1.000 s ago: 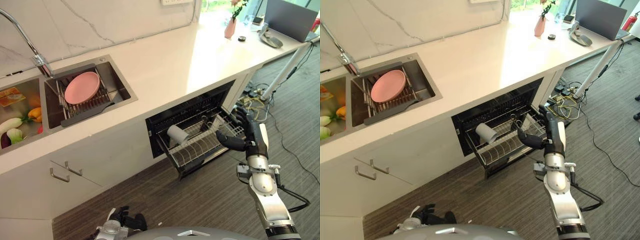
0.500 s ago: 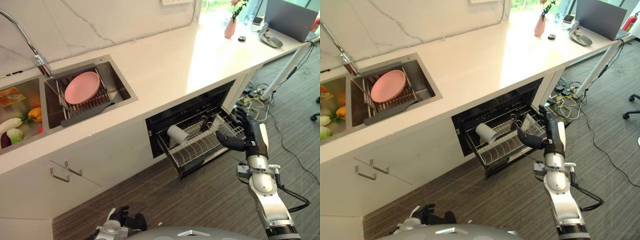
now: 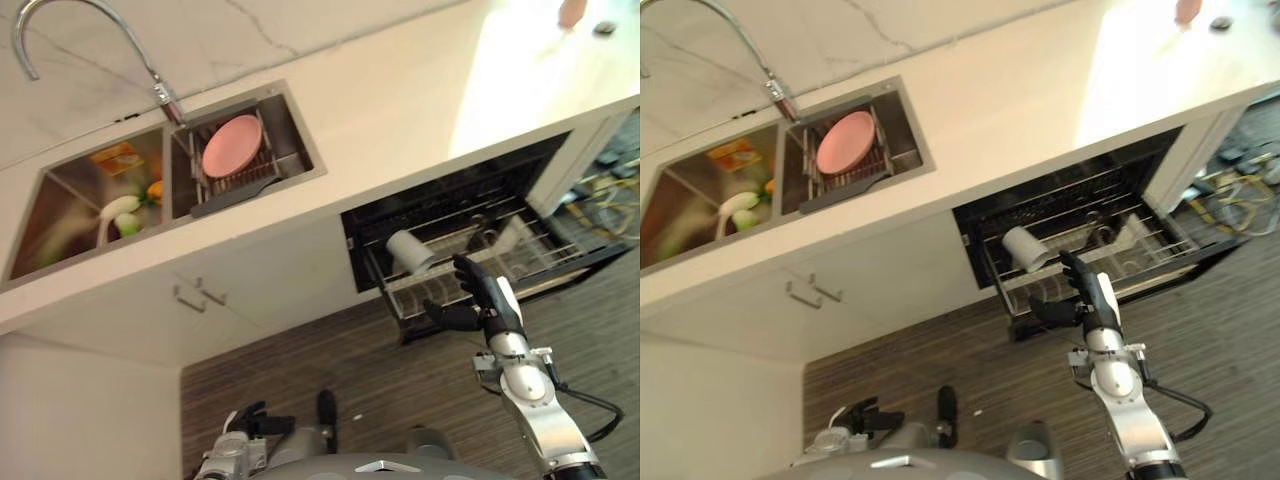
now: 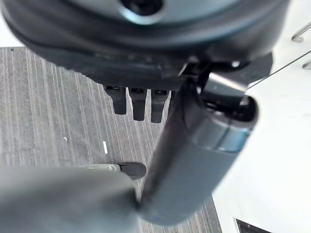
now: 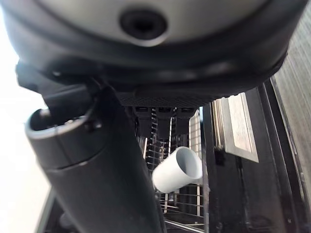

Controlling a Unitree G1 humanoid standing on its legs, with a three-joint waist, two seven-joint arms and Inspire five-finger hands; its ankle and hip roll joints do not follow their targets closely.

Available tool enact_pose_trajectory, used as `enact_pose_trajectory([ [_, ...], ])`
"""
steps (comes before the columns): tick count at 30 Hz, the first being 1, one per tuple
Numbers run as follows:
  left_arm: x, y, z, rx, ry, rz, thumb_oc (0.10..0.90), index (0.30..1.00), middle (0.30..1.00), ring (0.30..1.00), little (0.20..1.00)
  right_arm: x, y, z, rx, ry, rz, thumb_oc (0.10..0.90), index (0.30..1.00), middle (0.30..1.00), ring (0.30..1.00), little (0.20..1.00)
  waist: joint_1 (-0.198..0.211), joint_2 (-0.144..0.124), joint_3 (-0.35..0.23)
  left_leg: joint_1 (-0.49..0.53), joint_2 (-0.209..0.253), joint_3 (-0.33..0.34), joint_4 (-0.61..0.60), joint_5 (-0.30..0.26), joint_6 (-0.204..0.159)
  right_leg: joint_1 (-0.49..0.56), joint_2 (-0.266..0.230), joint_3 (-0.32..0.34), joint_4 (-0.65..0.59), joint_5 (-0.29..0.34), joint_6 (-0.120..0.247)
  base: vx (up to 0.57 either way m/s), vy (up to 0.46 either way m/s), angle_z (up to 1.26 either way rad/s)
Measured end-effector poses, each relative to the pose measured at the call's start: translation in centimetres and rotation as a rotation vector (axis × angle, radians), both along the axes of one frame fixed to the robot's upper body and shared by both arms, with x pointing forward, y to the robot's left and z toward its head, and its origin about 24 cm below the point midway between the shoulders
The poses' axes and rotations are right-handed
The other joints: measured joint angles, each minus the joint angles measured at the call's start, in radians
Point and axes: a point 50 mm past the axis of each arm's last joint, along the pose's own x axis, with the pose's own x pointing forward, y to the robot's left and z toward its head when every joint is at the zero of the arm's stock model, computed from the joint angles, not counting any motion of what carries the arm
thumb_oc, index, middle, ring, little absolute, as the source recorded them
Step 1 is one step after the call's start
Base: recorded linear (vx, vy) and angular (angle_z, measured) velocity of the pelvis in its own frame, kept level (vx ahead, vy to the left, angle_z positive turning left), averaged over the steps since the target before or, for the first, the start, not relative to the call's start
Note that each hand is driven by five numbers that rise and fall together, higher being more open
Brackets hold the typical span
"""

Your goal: Place the dishes in the dishwasher.

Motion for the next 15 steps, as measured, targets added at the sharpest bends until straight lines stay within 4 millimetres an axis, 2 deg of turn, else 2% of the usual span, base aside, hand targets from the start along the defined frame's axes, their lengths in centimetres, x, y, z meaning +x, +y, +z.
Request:
enact_pose_trajectory([
  [1, -0.3, 0.1, -0.1, 0.004, 0.007, 0.009, 0.8, 0.9, 0.9, 0.9, 0.9, 0.2, -0.2, 1.7, -0.023, -0.069, 0.001, 0.8, 0.9, 0.9, 0.9, 0.9, 0.015, -0.014, 0.002, -0.012, 0.068, 0.025, 0.06, -0.009, 0.023, 0.009, -0.021, -0.025, -0.03, 0.019, 0.008, 0.05, 0.435, 1.73],
  [2, -1.1, 0.4, -0.4, -0.001, 0.035, 0.063, 0.8, 0.9, 0.9, 0.9, 0.9, 0.4, -0.6, 3.4, -0.058, -0.139, -0.01, 0.8, 0.9, 0.9, 0.9, 0.9, 0.02, -0.009, 0.0, -0.013, 0.153, 0.032, 0.112, -0.013, 0.01, 0.03, -0.014, -0.058, -0.036, 0.02, 0.009, 0.03, 0.218, 0.53],
  [3, -1.1, 0.4, -0.4, -0.001, 0.035, 0.063, 0.8, 0.9, 0.9, 0.9, 0.9, 0.4, -0.6, 3.4, -0.058, -0.139, -0.01, 0.8, 0.9, 0.9, 0.9, 0.9, 0.02, -0.009, 0.0, -0.013, 0.153, 0.032, 0.112, -0.013, 0.01, 0.03, -0.014, -0.058, -0.036, 0.02, 0.009, 0.08, 0.269, 0.9],
  [4, -1.5, 1.1, -0.4, 0.02, 0.043, 0.11, 0.8, 0.9, 0.9, 0.9, 0.9, 0.5, -1.4, 5.4, -0.081, -0.23, -0.052, 0.8, 0.9, 0.9, 0.9, 0.9, 0.018, -0.005, -0.002, -0.011, 0.252, 0.032, 0.133, -0.004, -0.008, 0.076, -0.005, -0.104, -0.042, 0.016, 0.014, 0.09, 0.264, 1.0],
  [5, -1.8, 1.8, -0.4, 0.038, 0.045, 0.113, 0.8, 0.9, 0.9, 0.9, 0.9, 0.9, -2.0, 6.8, -0.1, -0.303, -0.083, 0.8, 0.9, 0.9, 0.9, 0.9, 0.019, -0.011, -0.01, -0.015, 0.3, 0.03, 0.133, 0.002, -0.028, 0.092, -0.006, -0.112, -0.04, 0.011, 0.023, 0.17, 0.464, 1.42],
  [6, -2.0, 2.4, -0.3, 0.051, 0.051, 0.109, 0.8, 0.9, 0.9, 0.9, 0.9, 1.4, -2.7, 9.1, -0.12, -0.417, -0.121, 0.8, 0.9, 0.9, 0.9, 0.9, 0.022, -0.016, -0.029, -0.02, 0.332, 0.04, 0.115, 0.014, -0.047, 0.116, -0.018, -0.12, -0.061, 0.011, 0.039, 0.21, 0.512, 1.01],
  [7, -2.1, 2.3, -0.4, 0.052, 0.054, 0.104, 0.8, 0.9, 0.9, 0.9, 0.9, 1.8, -2.9, 10.6, -0.132, -0.492, -0.135, 0.8, 0.9, 0.9, 0.9, 0.9, 0.024, -0.014, -0.036, -0.021, 0.333, 0.045, 0.098, 0.023, -0.059, 0.125, -0.032, -0.12, -0.071, 0.014, 0.044, 0.27, 0.597, 0.9],
  [8, -2.1, 2.1, -0.4, 0.047, 0.06, 0.09, 0.8, 0.9, 0.9, 0.9, 0.9, 2.0, -3.2, 12.3, -0.145, -0.58, -0.149, 0.8, 0.9, 0.9, 0.9, 0.9, 0.021, -0.008, -0.045, -0.011, 0.307, 0.053, 0.075, 0.038, -0.084, 0.145, -0.051, -0.123, -0.09, 0.025, 0.065, 0.29, 0.605, 0.7],
  [9, -2.7, 1.5, -0.7, 0.033, 0.088, 0.087, 0.8, 0.9, 0.9, 0.9, 0.9, 2.2, -3.5, 13.5, -0.159, -0.632, -0.155, 0.8, 0.9, 0.9, 0.9, 0.9, 0.021, 0.001, -0.064, 0.015, 0.256, 0.055, 0.037, 0.059, -0.088, 0.154, -0.081, -0.137, -0.09, 0.033, 0.079, 0.28, 0.581, 0.56],
  [10, -3.1, 1.0, -0.9, 0.009, 0.107, 0.101, 0.8, 0.9, 0.9, 0.9, 0.9, 2.0, -3.8, 13.9, -0.179, -0.656, -0.173, 0.8, 0.9, 0.9, 0.9, 0.9, 0.025, 0.006, -0.074, 0.04, 0.205, 0.033, 0.007, 0.118, -0.101, 0.158, -0.112, -0.145, -0.07, 0.04, 0.091, 0.26, 0.555, 0.59],
  [11, -2.6, 1.7, -0.7, 0.024, 0.102, 0.107, 0.8, 0.9, 0.9, 0.9, 0.9, 1.7, -3.6, 13.2, -0.158, -0.65, -0.201, 0.8, 0.9, 0.9, 0.9, 0.9, 0.025, -0.045, -0.077, 0.044, 0.125, 0.031, 0.031, 0.103, -0.047, 0.164, -0.194, -0.162, -0.035, 0.069, 0.084, 0.24, 0.568, 0.56],
  [12, -2.4, 1.8, -0.7, 0.023, 0.104, 0.106, 0.8, 0.9, 0.9, 0.9, 0.9, 1.5, -3.4, 12.4, -0.137, -0.623, -0.201, 0.8, 0.9, 0.9, 0.9, 0.9, 0.026, -0.055, -0.076, 0.039, 0.088, 0.028, 0.07, 0.067, -0.021, 0.158, -0.236, -0.157, 0.01, 0.136, 0.046, 0.23, 0.64, 0.54],
  [13, -2.5, 1.7, -0.7, 0.02, 0.107, 0.104, 0.8, 0.9, 0.9, 0.9, 0.9, 1.5, -2.8, 11.5, -0.105, -0.599, -0.193, 0.8, 0.9, 0.9, 0.9, 0.9, 0.028, -0.055, -0.075, 0.037, 0.057, 0.041, 0.101, 0.029, 0.021, 0.126, -0.268, -0.129, 0.06, 0.23, 0.011, 0.22, 0.716, 0.01],
  [14, -2.6, 1.6, -0.7, 0.026, 0.106, 0.068, 0.8, 0.9, 0.9, 0.9, 0.9, 1.7, -1.5, 10.4, -0.04, -0.578, -0.176, 0.8, 0.9, 0.9, 0.9, 0.9, 0.043, -0.026, -0.073, 0.058, 0.021, 0.092, 0.112, -0.015, 0.085, 0.007, -0.336, -0.081, 0.189, 0.436, -0.026, 0.14, 0.491, -0.4],
  [15, -2.6, 1.7, -0.7, 0.038, 0.1, 0.032, 0.8, 0.9, 0.9, 0.9, 0.9, 1.7, -1.1, 9.7, -0.021, -0.553, -0.169, 0.8, 0.9, 0.9, 0.9, 0.9, 0.048, -0.015, -0.067, 0.084, 0.009, 0.112, 0.084, -0.029, 0.106, -0.05, -0.344, -0.101, 0.236, 0.387, -0.02, 0.23, 0.5, -0.54],
])
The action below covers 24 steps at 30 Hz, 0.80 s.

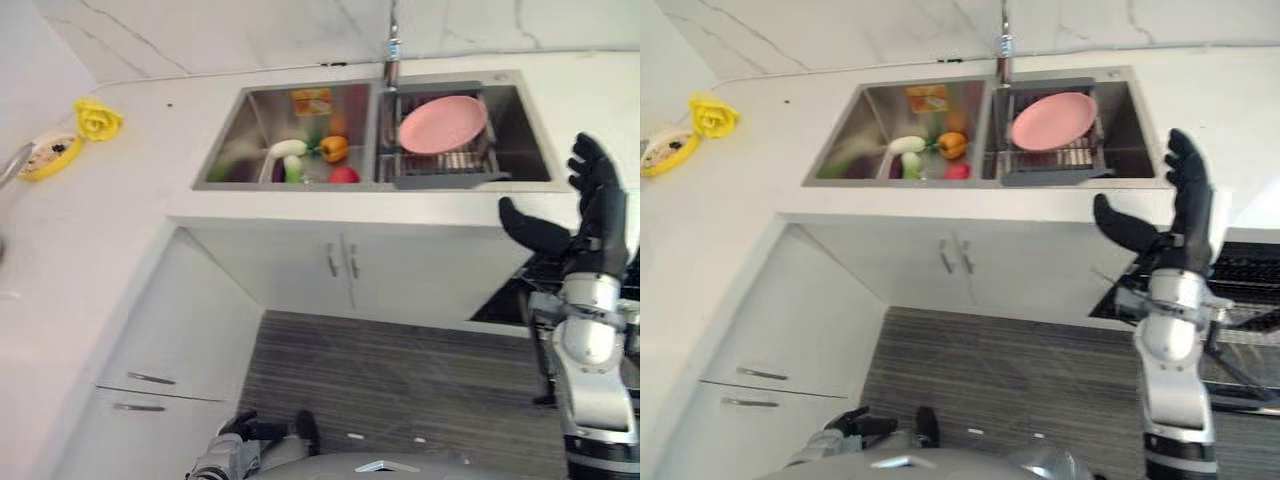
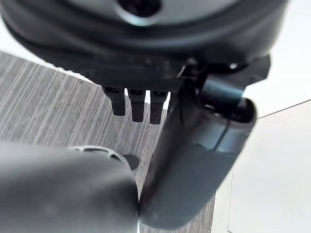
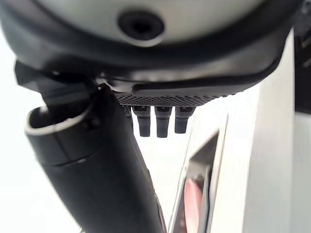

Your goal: Place the dishes in the dishwasher.

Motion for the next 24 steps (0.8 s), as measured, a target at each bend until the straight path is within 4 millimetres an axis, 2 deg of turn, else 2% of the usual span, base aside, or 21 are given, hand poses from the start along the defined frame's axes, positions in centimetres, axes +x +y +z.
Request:
enact_pose_trajectory([
  [1, 0.0, 0.1, 0.0, 0.007, 0.001, -0.016, 0.8, 0.9, 0.9, 0.9, 0.9, 0.1, 0.4, -0.8, 0.005, 0.039, 0.021, 0.8, 0.9, 0.9, 0.9, 0.9, 0.003, 0.013, 0.005, 0.015, -0.004, -0.005, -0.016, -0.006, 0.01, -0.022, 0.025, -0.006, 0.017, -0.078, 0.002, 0.22, 0.334, -0.17],
  [2, 0.0, 0.0, 0.0, 0.01, 0.006, -0.035, 0.8, 0.9, 0.9, 0.9, 0.9, -0.2, 0.5, -1.6, 0.01, 0.072, 0.032, 0.8, 0.9, 0.9, 0.9, 0.9, -0.013, 0.012, 0.009, 0.026, -0.023, -0.03, -0.021, -0.017, 0.033, -0.046, 0.08, 0.014, 0.029, -0.137, 0.007, 0.23, 0.33, 0.04],
  [3, -0.1, 0.0, 0.0, 0.028, 0.01, -0.059, 0.8, 0.9, 0.9, 0.9, 0.9, -0.4, 0.7, -2.0, 0.021, 0.095, 0.058, 0.8, 0.9, 0.9, 0.9, 0.9, -0.014, 0.013, 0.012, 0.03, -0.029, -0.036, -0.027, -0.028, 0.046, -0.086, 0.154, 0.071, 0.05, -0.203, 0.001, 0.15, 0.151, 0.28],
  [4, 0.0, 0.3, 0.1, 0.039, 0.015, -0.057, 0.8, 0.9, 0.9, 0.9, 0.9, -0.5, 0.9, -2.4, 0.038, 0.112, 0.082, 0.8, 0.9, 0.9, 0.9, 0.9, -0.025, 0.031, 0.042, 0.058, -0.02, -0.065, -0.055, -0.02, 0.052, -0.096, 0.285, 0.16, 0.038, -0.302, -0.008, 0.14, 0.092, 0.58],
  [5, -0.2, 0.0, -0.1, 0.022, 0.03, -0.043, 0.8, 0.9, 0.9, 0.9, 0.9, -0.8, 0.8, -3.0, 0.069, 0.136, 0.088, 0.8, 0.9, 0.9, 0.9, 0.9, -0.054, 0.038, 0.058, 0.096, -0.028, -0.107, -0.093, 0.0, 0.047, -0.099, 0.389, 0.155, 0.003, -0.347, -0.031, 0.19, 0.119, 0.66],
  [6, -0.6, -0.1, -0.2, 0.014, 0.039, -0.034, 0.8, 0.9, 0.9, 0.9, 0.9, -0.8, 0.8, -3.2, 0.078, 0.147, 0.092, 0.8, 0.9, 0.9, 0.9, 0.9, -0.06, 0.033, 0.058, 0.107, -0.042, -0.106, -0.102, -0.002, 0.046, -0.124, 0.413, 0.147, -0.007, -0.349, -0.03, 0.16, 0.063, 0.54],
  [7, -0.9, 0.2, -0.2, 0.012, 0.044, -0.023, 0.8, 0.9, 0.9, 0.9, 0.9, -0.7, 0.7, -3.1, 0.089, 0.144, 0.098, 0.8, 0.9, 0.9, 0.9, 0.9, -0.061, 0.019, 0.06, 0.129, -0.071, -0.118, -0.132, -0.022, 0.029, -0.179, 0.444, 0.141, -0.07, -0.346, -0.024, 0.15, 0.039, 0.23],
  [8, -0.8, 0.2, -0.2, 0.01, 0.046, -0.032, 0.8, 0.9, 0.9, 0.9, 0.9, -0.6, 0.6, -2.9, 0.087, 0.139, 0.103, 0.8, 0.9, 0.9, 0.9, 0.9, -0.064, 0.011, 0.068, 0.143, -0.092, -0.126, -0.153, -0.023, 0.031, -0.213, 0.459, 0.139, -0.133, -0.338, -0.022, 0.13, 0.019, 0.59],
  [9, -1.0, 0.6, -0.1, 0.024, 0.057, -0.053, 0.8, 0.9, 0.9, 0.9, 0.9, -0.8, 0.2, -2.8, 0.071, 0.136, 0.092, 0.8, 0.9, 0.9, 0.9, 0.9, -0.091, 0.003, 0.077, 0.152, -0.116, -0.164, -0.163, -0.014, 0.038, -0.232, 0.469, 0.186, -0.204, -0.307, -0.001, 0.13, -0.005, 1.05],
  [10, -1.4, 0.9, -0.2, 0.029, 0.074, -0.058, 0.8, 0.9, 0.9, 0.9, 0.9, -1.1, -0.3, -2.9, 0.073, 0.14, 0.064, 0.8, 0.9, 0.9, 0.9, 0.9, -0.115, -0.005, 0.074, 0.176, -0.13, -0.192, -0.168, -0.007, 0.053, -0.228, 0.466, 0.226, -0.225, -0.273, 0.01, 0.1, -0.044, 1.21],
  [12, -2.4, 1.0, -0.3, 0.029, 0.092, -0.055, 0.8, 0.9, 0.9, 0.9, 0.9, -1.5, -1.3, -3.0, 0.063, 0.14, -0.001, 0.8, 0.9, 0.9, 0.9, 0.9, -0.12, -0.009, 0.074, 0.221, -0.135, -0.188, -0.174, -0.025, 0.084, -0.22, 0.45, 0.236, -0.198, -0.222, 0.019, 0.09, -0.063, 0.58],
  [13, -3.3, 1.0, -0.4, 0.029, 0.108, -0.051, 0.8, 0.9, 0.9, 0.9, 0.9, -1.7, -1.9, -3.0, 0.07, 0.133, -0.034, 0.8, 0.9, 0.9, 0.9, 0.9, -0.118, -0.007, 0.066, 0.23, -0.132, -0.177, -0.176, -0.035, 0.083, -0.227, 0.439, 0.235, -0.187, -0.214, 0.028, 0.2, -0.123, -0.04],
  [15, -3.8, 0.9, -0.5, 0.027, 0.119, -0.06, 0.8, 0.9, 0.9, 0.9, 0.9, -1.6, -2.7, -2.6, 0.063, 0.124, -0.06, 0.8, 0.9, 0.9, 0.9, 0.9, -0.111, 0.002, 0.058, 0.244, -0.108, -0.149, -0.176, -0.05, 0.061, -0.215, 0.412, 0.194, -0.194, -0.214, 0.032, 0.18, -0.11, -0.29],
  [16, -4.3, 0.9, -0.6, 0.031, 0.137, -0.082, 0.8, 0.9, 0.9, 0.9, 0.9, -1.6, -2.8, -2.7, 0.063, 0.128, -0.068, 0.8, 0.9, 0.9, 0.9, 0.9, -0.094, 0.011, 0.046, 0.253, -0.09, -0.136, -0.176, -0.057, 0.048, -0.191, 0.409, 0.162, -0.226, -0.209, 0.033, 0.09, -0.064, -0.51],
  [17, -4.6, 0.9, -0.6, 0.038, 0.146, -0.114, 0.8, 0.9, 0.9, 0.9, 0.9, -1.6, -2.8, -2.8, 0.06, 0.133, -0.059, 0.8, 0.9, 0.9, 0.9, 0.9, -0.077, 0.0, 0.03, 0.263, -0.079, -0.124, -0.172, -0.068, 0.03, -0.149, 0.398, 0.163, -0.294, -0.187, 0.039, 0.15, -0.121, -0.48],
  [18, -4.7, 1.4, -0.5, 0.048, 0.152, -0.116, 0.8, 0.9, 0.9, 0.9, 0.9, -1.3, -2.5, -2.7, 0.055, 0.128, -0.043, 0.8, 0.9, 0.9, 0.9, 0.9, -0.071, -0.01, 0.024, 0.285, -0.072, -0.12, -0.173, -0.084, 0.004, -0.099, 0.391, 0.153, -0.354, -0.116, 0.064, 0.13, -0.117, -0.4],
  [19, -4.7, 0.9, -0.7, 0.04, 0.16, -0.127, 0.8, 0.9, 0.9, 0.9, 0.9, -1.0, -2.5, -2.6, 0.043, 0.13, -0.041, 0.8, 0.9, 0.9, 0.9, 0.9, -0.066, 0.014, 0.017, 0.294, -0.042, -0.108, -0.173, -0.079, -0.015, -0.075, 0.424, 0.151, -0.388, -0.093, 0.048, 0.09, -0.085, -0.17],
  [20, -4.7, 0.9, -0.7, 0.04, 0.16, -0.127, 0.8, 0.9, 0.9, 0.9, 0.9, -1.0, -2.5, -2.6, 0.043, 0.13, -0.041, 0.8, 0.9, 0.9, 0.9, 0.9, -0.066, 0.014, 0.017, 0.294, -0.042, -0.108, -0.173, -0.079, -0.015, -0.075, 0.424, 0.151, -0.388, -0.093, 0.048, 0.08, -0.07, -0.24],
  [21, -4.7, 0.4, -0.8, 0.034, 0.164, -0.135, 0.8, 0.9, 0.9, 0.9, 0.9, -1.0, -2.5, -2.5, 0.019, 0.134, -0.034, 0.8, 0.9, 0.9, 0.9, 0.9, -0.053, 0.004, 0.021, 0.311, -0.023, -0.102, -0.13, -0.062, -0.057, 0.006, 0.446, 0.153, -0.471, -0.075, 0.018, 0.07, -0.058, -0.19],
  [22, -4.6, 0.4, -0.8, 0.03, 0.158, -0.124, 0.8, 0.9, 0.9, 0.9, 0.9, -0.9, -2.5, -2.4, 0.018, 0.131, -0.033, 0.8, 0.9, 0.9, 0.9, 0.9, -0.049, -0.012, 0.022, 0.289, -0.023, -0.105, -0.086, -0.087, -0.075, 0.032, 0.439, 0.158, -0.494, -0.074, 0.012, 0.09, -0.069, -0.2],
  [24, -4.5, 0.6, -0.7, 0.039, 0.155, -0.131, 0.8, 0.9, 0.9, 0.9, 0.9, -0.8, -2.6, -1.9, 0.004, 0.117, -0.035, 0.8, 0.9, 0.9, 0.9, 0.9, -0.054, -0.014, 0.018, 0.283, -0.008, -0.102, -0.155, -0.084, -0.079, 0.049, 0.446, 0.158, -0.507, -0.079, 0.004, 0.03, -0.021, -0.09],
])
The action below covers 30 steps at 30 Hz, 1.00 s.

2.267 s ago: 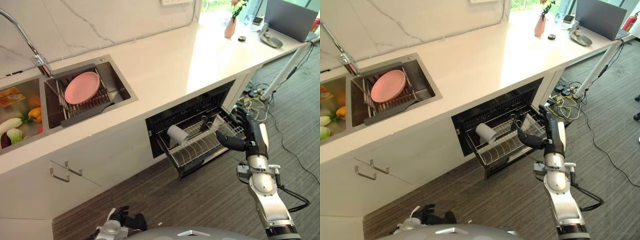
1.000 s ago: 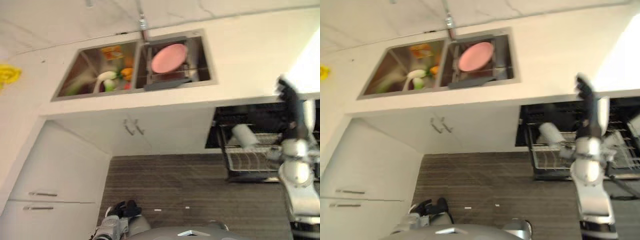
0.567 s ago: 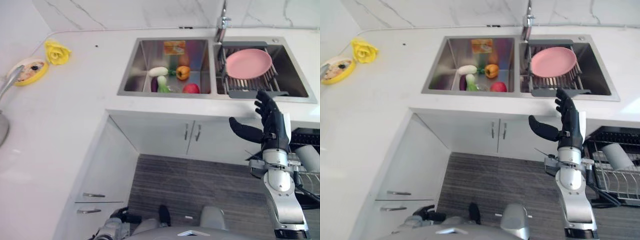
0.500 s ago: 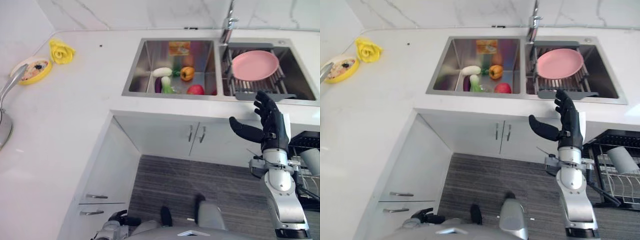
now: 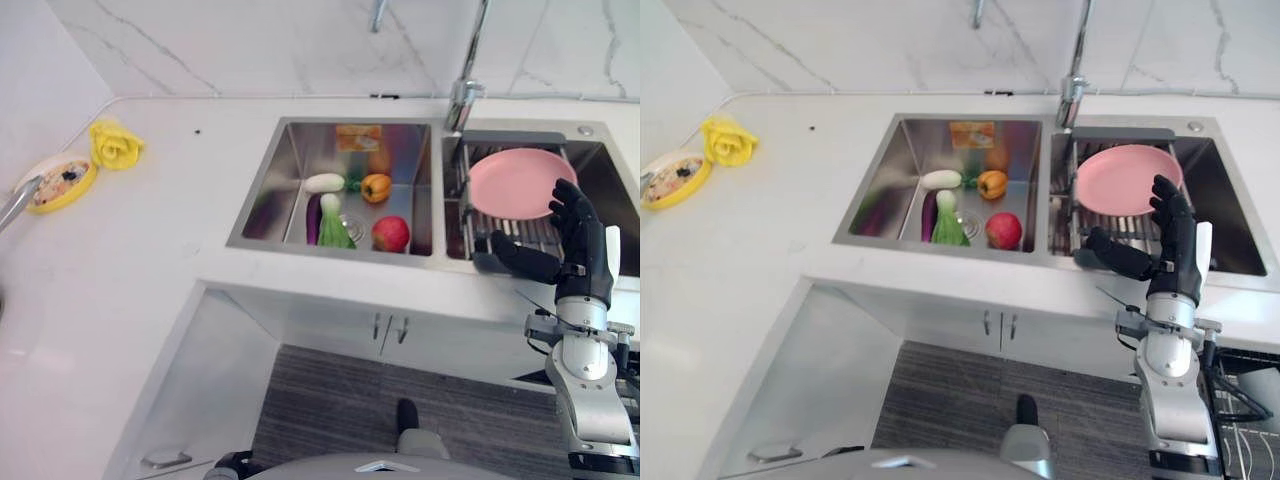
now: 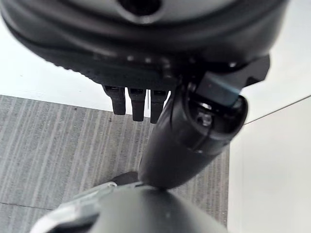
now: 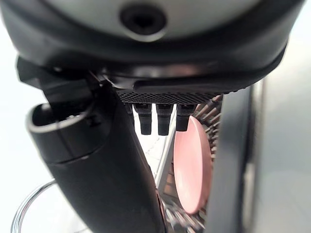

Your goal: Place the dishes in the dishwasher.

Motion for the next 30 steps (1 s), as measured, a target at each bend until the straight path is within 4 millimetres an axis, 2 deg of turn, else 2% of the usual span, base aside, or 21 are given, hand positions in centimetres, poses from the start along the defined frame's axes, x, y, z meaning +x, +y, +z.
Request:
enact_pose_trajectory([
  [2, 0.3, -0.1, 0.0, -0.001, -0.011, 0.007, 0.8, 0.9, 0.9, 0.9, 0.9, 0.1, -0.3, 0.3, -0.031, 0.003, 0.004, 0.8, 0.9, 0.9, 0.9, 0.9, 0.001, 0.019, -0.006, -0.042, 0.05, 0.0, -0.032, 0.074, 0.006, 0.014, 0.04, 0.001, -0.019, -0.007, -0.007, 0.01, -0.009, -0.15],
  [5, 0.4, -0.2, 0.0, -0.004, -0.012, 0.006, 0.8, 0.9, 0.9, 0.9, 0.9, 0.1, -0.2, 0.2, -0.045, 0.011, 0.001, 0.8, 0.9, 0.9, 0.9, 0.9, -0.006, 0.026, -0.01, -0.027, 0.067, 0.008, -0.031, 0.06, -0.008, 0.04, 0.062, 0.007, -0.027, -0.012, -0.001, -0.05, 0.009, -0.22],
  [6, 0.7, -0.2, 0.1, -0.006, -0.018, 0.004, 0.8, 0.9, 0.9, 0.9, 0.9, 0.1, -0.1, 0.3, -0.059, 0.008, 0.001, 0.8, 0.9, 0.9, 0.9, 0.9, -0.01, 0.022, -0.011, -0.027, 0.059, 0.021, -0.031, 0.052, 0.002, 0.016, 0.051, 0.015, 0.013, -0.024, 0.012, -0.09, -0.022, -0.29],
  [7, 1.5, -0.4, 0.1, -0.011, -0.033, -0.004, 0.8, 0.9, 0.9, 0.9, 0.9, 0.4, -0.1, 0.7, -0.063, -0.006, 0.002, 0.8, 0.9, 0.9, 0.9, 0.9, -0.009, 0.027, 0.0, -0.033, 0.059, 0.031, -0.026, 0.057, 0.01, -0.049, 0.04, 0.03, 0.123, -0.049, 0.028, -0.07, -0.099, -0.28],
  [8, 2.4, -0.6, 0.3, -0.012, -0.053, -0.017, 0.8, 0.9, 0.9, 0.9, 0.9, 0.7, 0.0, 1.0, -0.074, -0.019, 0.008, 0.8, 0.9, 0.9, 0.9, 0.9, -0.014, 0.031, 0.018, -0.034, 0.046, 0.032, -0.026, 0.061, 0.02, -0.126, 0.02, 0.038, 0.275, -0.086, 0.054, -0.03, -0.19, 0.01],
  [9, 3.0, -0.1, 0.4, 0.003, -0.067, -0.028, 0.8, 0.9, 0.9, 0.9, 0.9, 0.7, 0.1, 0.8, -0.093, -0.004, 0.01, 0.8, 0.9, 0.9, 0.9, 0.9, -0.039, 0.019, 0.033, -0.034, 0.036, 0.008, -0.02, 0.065, 0.031, -0.202, -0.008, 0.086, 0.43, -0.148, 0.076, 0.0, -0.362, 0.44],
  [10, 2.9, 1.0, 0.6, 0.027, -0.074, -0.018, 0.8, 0.9, 0.9, 0.9, 0.9, 0.6, 0.5, 0.2, -0.094, 0.023, 0.029, 0.8, 0.9, 0.9, 0.9, 0.9, -0.049, -0.007, 0.031, -0.042, 0.022, 0.008, -0.005, 0.06, 0.039, -0.244, -0.073, 0.136, 0.509, -0.18, 0.083, 0.0, -0.297, 0.47],
  [11, 2.9, 1.0, 0.6, 0.027, -0.074, -0.018, 0.8, 0.9, 0.9, 0.9, 0.9, 0.6, 0.5, 0.2, -0.094, 0.023, 0.029, 0.8, 0.9, 0.9, 0.9, 0.9, -0.049, -0.007, 0.031, -0.042, 0.022, 0.008, -0.005, 0.06, 0.039, -0.244, -0.073, 0.136, 0.509, -0.18, 0.083, 0.02, -0.325, -0.15],
  [12, 2.7, 1.9, 0.8, 0.056, -0.078, -0.015, 0.8, 0.9, 0.9, 0.9, 0.9, 0.9, 1.3, 0.1, -0.095, 0.025, 0.065, 0.8, 0.9, 0.9, 0.9, 0.9, -0.001, -0.034, 0.019, -0.044, 0.013, 0.047, 0.012, 0.046, 0.034, -0.28, -0.212, 0.037, 0.456, -0.174, 0.082, 0.07, -0.4, -0.42],
  [13, 2.8, 2.3, 0.9, 0.07, -0.08, -0.017, 0.8, 0.9, 0.9, 0.9, 0.9, 0.9, 1.6, 0.0, -0.094, 0.03, 0.078, 0.8, 0.9, 0.9, 0.9, 0.9, 0.002, -0.043, 0.016, -0.049, 0.013, 0.047, 0.018, 0.043, 0.029, -0.27, -0.233, 0.018, 0.424, -0.173, 0.084, 0.07, -0.531, -0.42],
  [14, 2.6, 2.6, 0.9, 0.081, -0.071, -0.006, 0.8, 0.9, 0.9, 0.9, 0.9, 1.1, 2.1, -0.4, -0.084, 0.043, 0.105, 0.8, 0.9, 0.9, 0.9, 0.9, 0.012, -0.057, 0.009, -0.054, 0.022, 0.034, 0.027, 0.04, 0.019, -0.231, -0.25, 0.007, 0.344, -0.165, 0.108, 0.05, -0.416, 0.11],
  [15, 2.1, 3.2, 1.0, 0.093, -0.063, 0.034, 0.8, 0.9, 0.9, 0.9, 0.9, 1.3, 2.5, -1.1, -0.064, 0.06, 0.121, 0.8, 0.9, 0.9, 0.9, 0.9, 0.015, -0.067, 0.006, -0.055, 0.041, 0.027, 0.038, 0.04, 0.003, -0.192, -0.237, -0.013, 0.328, -0.156, 0.125, 0.0, -0.275, 0.13],
  [17, 1.3, 4.2, 1.1, 0.126, -0.045, 0.031, 0.8, 0.9, 0.9, 0.9, 0.9, 1.3, 3.1, -1.5, -0.056, 0.084, 0.153, 0.8, 0.9, 0.9, 0.9, 0.9, 0.032, -0.09, -0.011, -0.058, 0.069, 0.028, 0.052, 0.029, -0.033, -0.116, -0.162, -0.016, 0.245, -0.147, 0.125, -0.01, -0.271, 0.07],
  [18, 0.8, 4.0, 1.0, 0.127, -0.034, 0.045, 0.8, 0.9, 0.9, 0.9, 0.9, 1.5, 3.1, -1.2, -0.064, 0.072, 0.16, 0.8, 0.9, 0.9, 0.9, 0.9, 0.029, -0.077, -0.006, -0.059, 0.099, 0.016, 0.066, 0.03, -0.051, -0.094, -0.126, -0.014, 0.23, -0.107, 0.122, -0.01, -0.219, 0.1],
  [19, 0.5, 3.5, 0.8, 0.114, -0.025, 0.064, 0.8, 0.9, 0.9, 0.9, 0.9, 1.7, 3.1, -1.0, -0.064, 0.064, 0.164, 0.8, 0.9, 0.9, 0.9, 0.9, 0.033, -0.051, -0.004, -0.07, 0.133, 0.016, 0.099, 0.033, -0.055, -0.079, -0.089, -0.026, 0.221, -0.108, 0.097, -0.04, -0.177, 0.1],
  [20, 0.8, 3.1, 0.7, 0.108, -0.046, 0.074, 0.8, 0.9, 0.9, 0.9, 0.9, 1.7, 3.0, -0.7, -0.075, 0.056, 0.16, 0.8, 0.9, 0.9, 0.9, 0.9, 0.056, -0.034, -0.003, -0.141, 0.169, 0.01, 0.233, 0.025, -0.051, -0.053, -0.056, -0.033, 0.197, -0.113, 0.053, -0.04, -0.117, 0.0],
  [21, 0.8, 3.1, 0.7, 0.108, -0.046, 0.074, 0.8, 0.9, 0.9, 0.9, 0.9, 1.7, 3.0, -0.7, -0.075, 0.056, 0.16, 0.8, 0.9, 0.9, 0.9, 0.9, 0.056, -0.034, -0.003, -0.141, 0.169, 0.01, 0.233, 0.025, -0.051, -0.053, -0.056, -0.033, 0.197, -0.113, 0.053, -0.03, -0.056, 0.0],
  [22, 1.5, 2.1, 0.6, 0.084, -0.052, 0.056, 0.8, 0.9, 0.9, 0.9, 0.9, 1.8, 2.6, -0.2, -0.112, 0.054, 0.159, 0.8, 0.9, 0.9, 0.9, 0.9, 0.058, -0.033, -0.004, -0.186, 0.069, -0.097, 0.203, 0.003, -0.052, -0.023, -0.083, -0.044, 0.133, -0.089, 0.042, -0.01, 0.004, 0.04],
  [24, 1.4, 1.6, 0.5, 0.07, -0.051, 0.06, 0.8, 0.9, 0.9, 0.9, 0.9, 1.8, 2.3, 0.1, -0.129, 0.053, 0.159, 0.8, 0.9, 0.9, 0.9, 0.9, 0.055, -0.019, -0.004, -0.21, 0.051, -0.087, 0.172, 0.015, -0.041, -0.014, -0.068, -0.049, 0.121, -0.085, 0.038, 0.04, 0.018, -0.09],
  [25, 0.4, 0.6, 0.2, 0.042, -0.028, 0.063, 0.8, 0.9, 0.9, 0.9, 0.9, 1.8, 2.1, 0.1, -0.138, 0.06, 0.153, 0.8, 0.9, 0.9, 0.9, 0.9, 0.049, 0.014, -0.01, -0.204, 0.053, -0.083, 0.103, 0.059, 0.019, 0.001, -0.014, -0.046, 0.104, -0.096, 0.023, 0.09, 0.03, -0.41],
  [30, -1.9, 0.5, -0.2, 0.034, 0.052, 0.039, 0.8, 0.9, 0.9, 0.9, 0.9, 0.7, 1.6, -0.6, -0.109, 0.075, 0.108, 0.8, 0.9, 0.9, 0.9, 0.9, 0.015, -0.003, -0.035, -0.126, 0.045, -0.07, -0.009, 0.113, 0.011, 0.044, -0.015, -0.055, 0.061, -0.095, 0.041, 0.06, 0.052, -0.08],
])
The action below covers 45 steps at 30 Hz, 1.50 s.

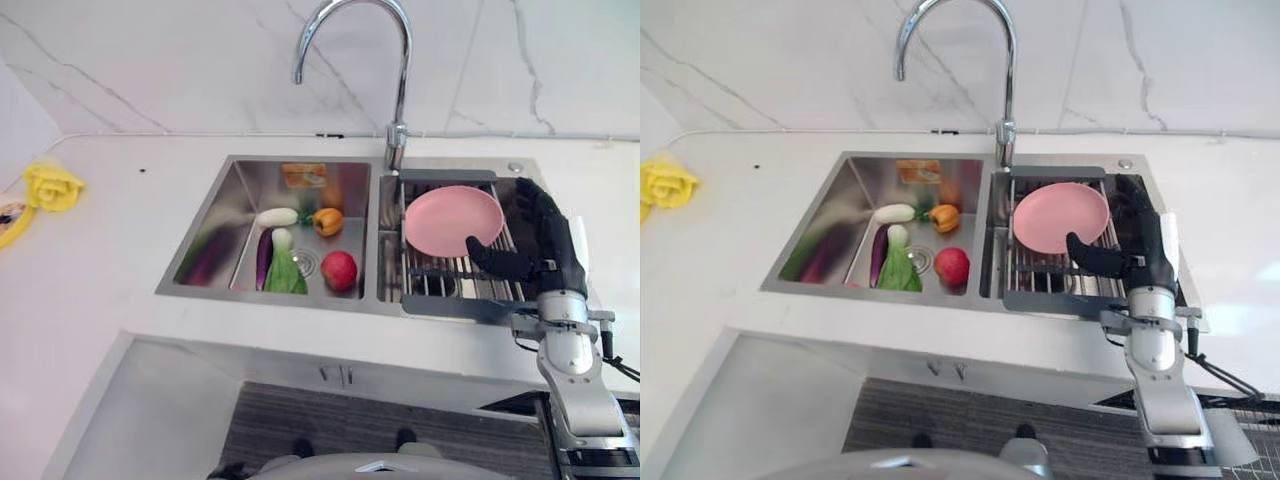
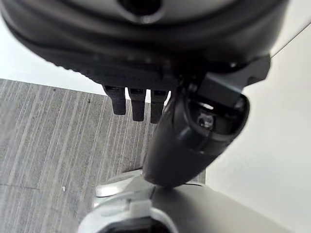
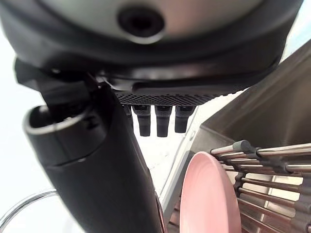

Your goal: Place the dishes in the dishwasher.

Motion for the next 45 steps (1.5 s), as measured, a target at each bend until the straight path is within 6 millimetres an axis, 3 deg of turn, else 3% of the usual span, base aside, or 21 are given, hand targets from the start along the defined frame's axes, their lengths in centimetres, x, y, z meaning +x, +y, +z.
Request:
enact_pose_trajectory([
  [6, 0.4, 0.0, 0.0, -0.006, 0.0, -0.047, 0.8, 0.9, 0.9, 0.9, 0.9, 0.2, 0.6, -0.3, -0.002, 0.022, 0.04, 0.8, 0.9, 0.9, 0.9, 0.9, 0.009, -0.009, 0.004, 0.038, -0.034, 0.035, -0.016, 0.012, 0.006, 0.027, -0.028, 0.012, -0.039, 0.011, 0.017, 0.04, 0.066, -0.12],
  [13, 1.5, 0.7, 0.3, 0.013, -0.024, -0.103, 0.8, 0.9, 0.9, 0.9, 0.9, 0.5, 0.5, -0.2, -0.027, 0.049, 0.087, 0.8, 0.9, 0.9, 0.9, 0.9, 0.001, -0.03, 0.016, 0.054, -0.028, 0.065, -0.017, 0.0, 0.004, 0.033, -0.022, 0.044, -0.057, 0.018, 0.025, 0.03, 0.026, -0.16],
  [17, 2.1, 0.7, 0.4, 0.007, -0.031, -0.14, 0.8, 0.9, 0.9, 0.9, 0.9, 0.6, -0.3, 0.4, -0.143, 0.09, 0.121, 0.8, 0.9, 0.9, 0.9, 0.9, 0.0, -0.032, 0.015, 0.051, -0.026, 0.083, -0.022, -0.02, 0.009, 0.033, -0.019, 0.056, -0.095, 0.046, 0.031, 0.04, 0.009, -0.14],
  [30, 2.0, 1.2, 0.4, -0.004, -0.02, -0.191, 0.8, 0.9, 0.9, 0.9, 0.9, 1.0, -0.9, 0.8, -0.346, 0.155, 0.163, 0.8, 0.9, 0.9, 0.9, 0.9, 0.003, -0.046, 0.005, 0.041, -0.024, 0.095, -0.016, -0.019, 0.009, 0.02, -0.016, 0.061, -0.096, 0.055, 0.029, 0.01, 0.004, -0.03],
  [37, 2.1, 1.5, 0.5, -0.014, -0.032, -0.199, 0.8, 0.9, 0.9, 0.9, 0.9, 1.8, -2.7, 2.3, -0.733, 0.211, 0.168, 0.8, 0.9, 0.9, 0.9, 0.9, 0.027, -0.053, 0.003, 0.044, -0.023, 0.083, -0.018, -0.019, 0.009, 0.03, -0.016, 0.046, -0.099, 0.054, 0.029, 0.01, -0.007, 0.05],
  [41, 2.0, 1.5, 0.5, -0.019, -0.034, -0.198, 0.8, 0.9, 0.9, 0.9, 0.9, 2.0, -2.6, 2.4, -0.8, 0.215, 0.178, 0.8, 0.9, 0.9, 0.9, 0.9, 0.033, -0.052, 0.002, 0.039, -0.022, 0.072, -0.021, -0.019, 0.009, 0.032, -0.016, 0.035, -0.101, 0.054, 0.029, 0.01, -0.012, 0.07],
  [45, 1.8, 1.5, 0.5, -0.017, -0.032, -0.215, 0.8, 0.9, 0.9, 0.9, 0.9, 2.0, -2.4, 2.9, -1.042, 0.254, 0.266, 0.8, 0.9, 0.9, 0.9, 0.9, 0.037, -0.052, 0.001, 0.035, -0.022, 0.064, -0.017, -0.018, 0.01, 0.033, -0.016, 0.026, -0.1, 0.054, 0.029, 0.01, -0.007, 0.05],
])
